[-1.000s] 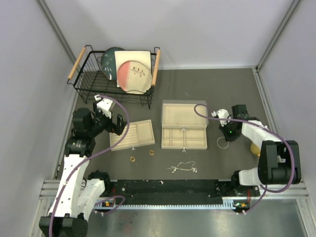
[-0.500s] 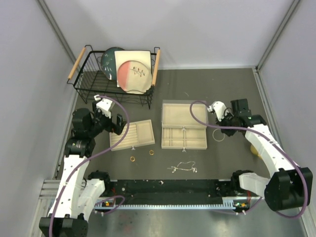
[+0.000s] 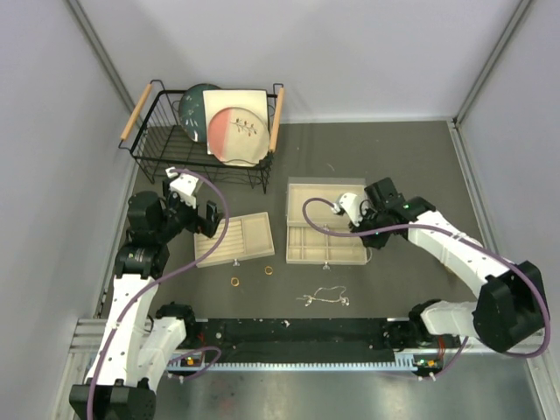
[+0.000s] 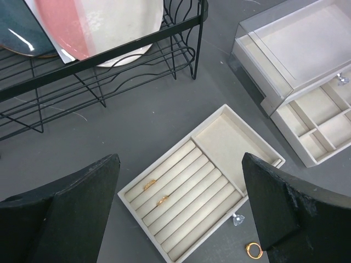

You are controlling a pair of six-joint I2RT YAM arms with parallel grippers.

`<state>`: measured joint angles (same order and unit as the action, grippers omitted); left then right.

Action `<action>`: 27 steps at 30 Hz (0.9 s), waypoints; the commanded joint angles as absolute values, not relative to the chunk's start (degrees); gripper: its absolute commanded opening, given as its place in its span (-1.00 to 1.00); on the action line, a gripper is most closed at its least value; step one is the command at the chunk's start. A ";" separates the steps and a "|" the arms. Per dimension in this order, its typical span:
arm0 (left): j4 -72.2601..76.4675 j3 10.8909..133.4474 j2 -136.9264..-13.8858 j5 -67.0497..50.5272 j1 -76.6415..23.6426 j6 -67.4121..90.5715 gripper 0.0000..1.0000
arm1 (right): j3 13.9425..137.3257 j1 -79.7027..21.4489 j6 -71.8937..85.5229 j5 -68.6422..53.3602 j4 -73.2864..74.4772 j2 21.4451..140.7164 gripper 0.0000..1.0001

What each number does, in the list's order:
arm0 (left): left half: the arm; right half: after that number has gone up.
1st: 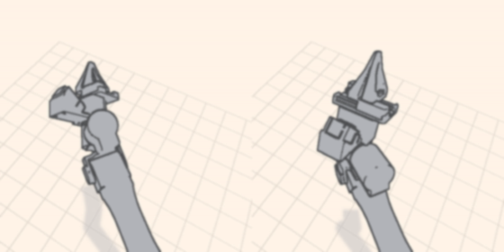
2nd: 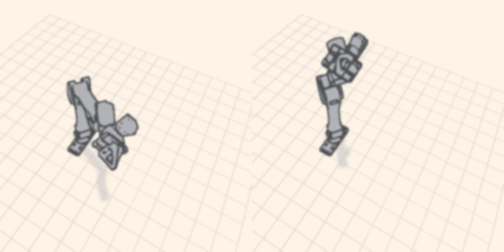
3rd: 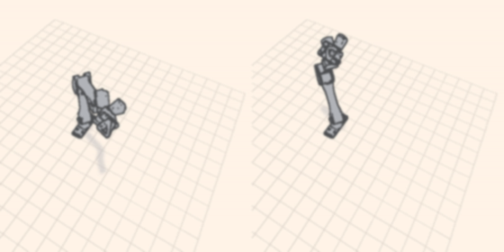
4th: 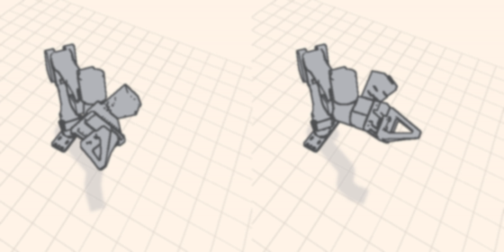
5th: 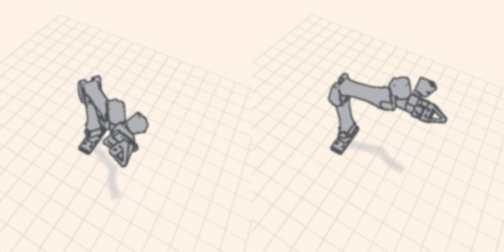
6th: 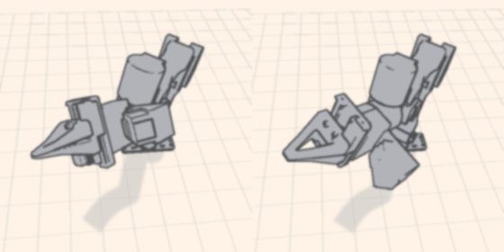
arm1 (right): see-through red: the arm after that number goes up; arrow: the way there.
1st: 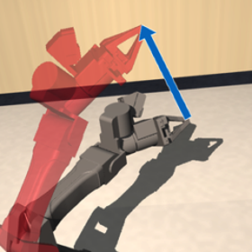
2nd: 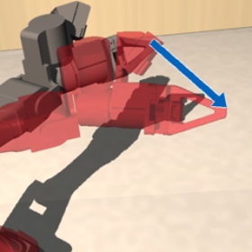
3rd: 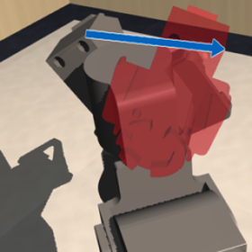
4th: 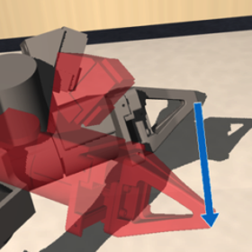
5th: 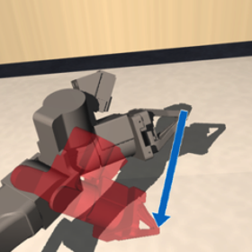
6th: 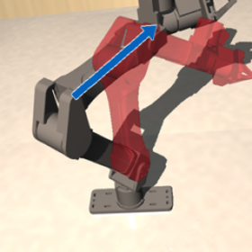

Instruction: Organize the mixed jewelry

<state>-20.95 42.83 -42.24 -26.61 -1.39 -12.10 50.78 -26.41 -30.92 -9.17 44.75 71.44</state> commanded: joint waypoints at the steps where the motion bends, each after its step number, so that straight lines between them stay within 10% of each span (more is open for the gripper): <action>1: -18.02 43.59 -42.54 -25.75 -1.14 -11.95 0.98 | 55.45 -28.65 -27.96 -7.74 40.26 76.00 -1.00; 27: -17.23 41.22 -41.22 -24.70 -1.14 -12.92 0.98 | 61.26 -29.53 -12.57 1.32 36.47 90.09 -0.99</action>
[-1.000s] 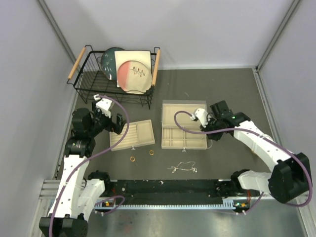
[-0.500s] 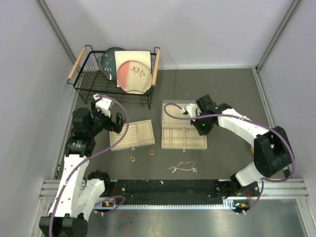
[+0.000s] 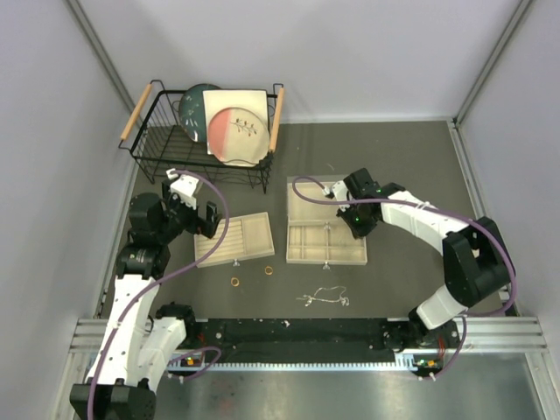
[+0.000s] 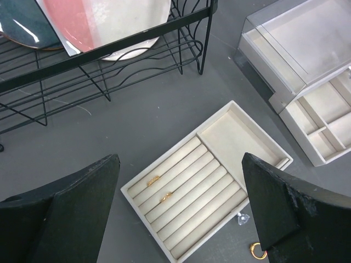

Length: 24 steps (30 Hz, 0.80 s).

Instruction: Organize the mixed jewelry

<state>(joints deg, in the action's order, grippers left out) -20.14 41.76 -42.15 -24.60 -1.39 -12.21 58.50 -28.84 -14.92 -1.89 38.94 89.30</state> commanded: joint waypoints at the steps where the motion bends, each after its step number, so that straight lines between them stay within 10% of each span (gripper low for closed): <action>1: -17.31 41.31 -41.13 -24.70 -1.14 -12.92 0.98 | 61.17 -29.62 -12.31 1.93 36.39 90.09 -0.96; 14: -17.05 40.87 -40.25 -24.70 -1.14 -13.10 0.98 | 59.41 -30.15 -10.99 4.04 35.16 88.42 -0.17; 24: -17.67 40.69 -39.20 -24.52 -1.14 -13.62 0.98 | 59.15 -30.23 -12.39 0.19 38.58 82.80 -0.16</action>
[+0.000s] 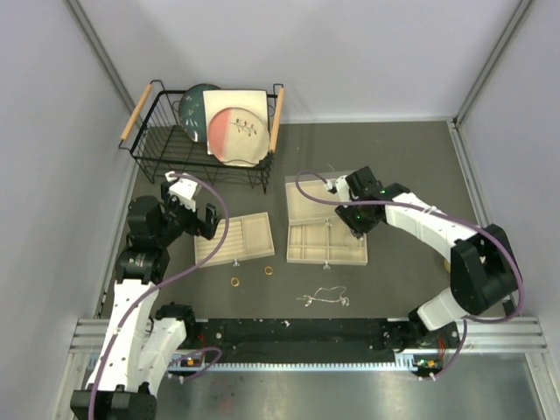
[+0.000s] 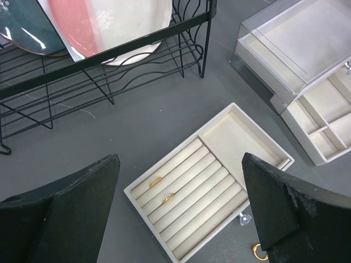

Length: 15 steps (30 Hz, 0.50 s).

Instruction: Organize the mixed jewelry

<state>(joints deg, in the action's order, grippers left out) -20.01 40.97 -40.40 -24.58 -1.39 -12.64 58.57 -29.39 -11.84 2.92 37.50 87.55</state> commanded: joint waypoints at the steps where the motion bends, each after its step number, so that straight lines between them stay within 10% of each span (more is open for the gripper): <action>1: -17.84 40.78 -39.11 -24.52 -1.14 -13.62 0.98 | 58.89 -30.15 -12.65 -1.22 39.19 81.75 -0.17; 15: -17.93 41.22 -40.08 -26.63 -1.14 -13.54 0.98 | 52.56 -33.22 -21.62 -6.33 41.05 79.01 -0.17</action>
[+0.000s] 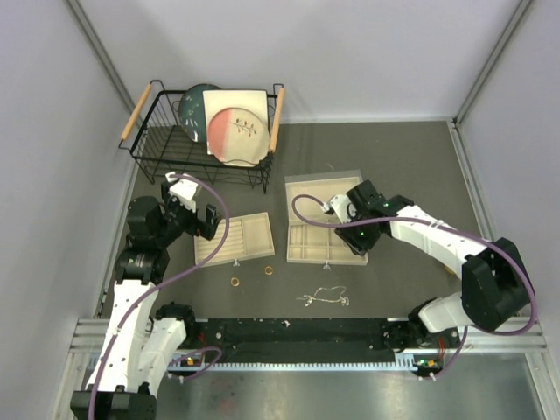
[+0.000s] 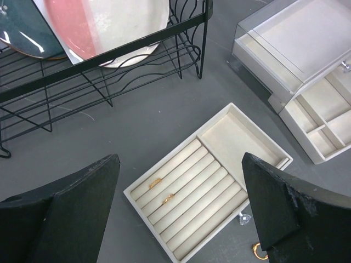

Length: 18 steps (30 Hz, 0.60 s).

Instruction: Organize the mixed jewelry

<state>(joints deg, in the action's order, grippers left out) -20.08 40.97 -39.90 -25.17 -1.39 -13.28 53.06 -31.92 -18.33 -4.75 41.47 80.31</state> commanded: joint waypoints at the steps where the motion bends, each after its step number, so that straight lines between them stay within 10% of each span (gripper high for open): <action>1: -17.84 41.22 -40.08 -26.54 -1.14 -13.62 0.98 | 52.47 -33.22 -21.80 -6.15 40.78 79.19 -0.17; 18: -17.49 41.05 -40.69 -25.49 -1.14 -14.50 0.98 | 52.21 -35.68 -23.29 -1.41 35.51 84.55 -0.18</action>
<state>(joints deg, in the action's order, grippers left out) -20.01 40.97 -40.88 -25.63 -1.39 -13.54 52.14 -34.59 -22.52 -3.03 38.48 83.68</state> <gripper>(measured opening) 0.990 0.414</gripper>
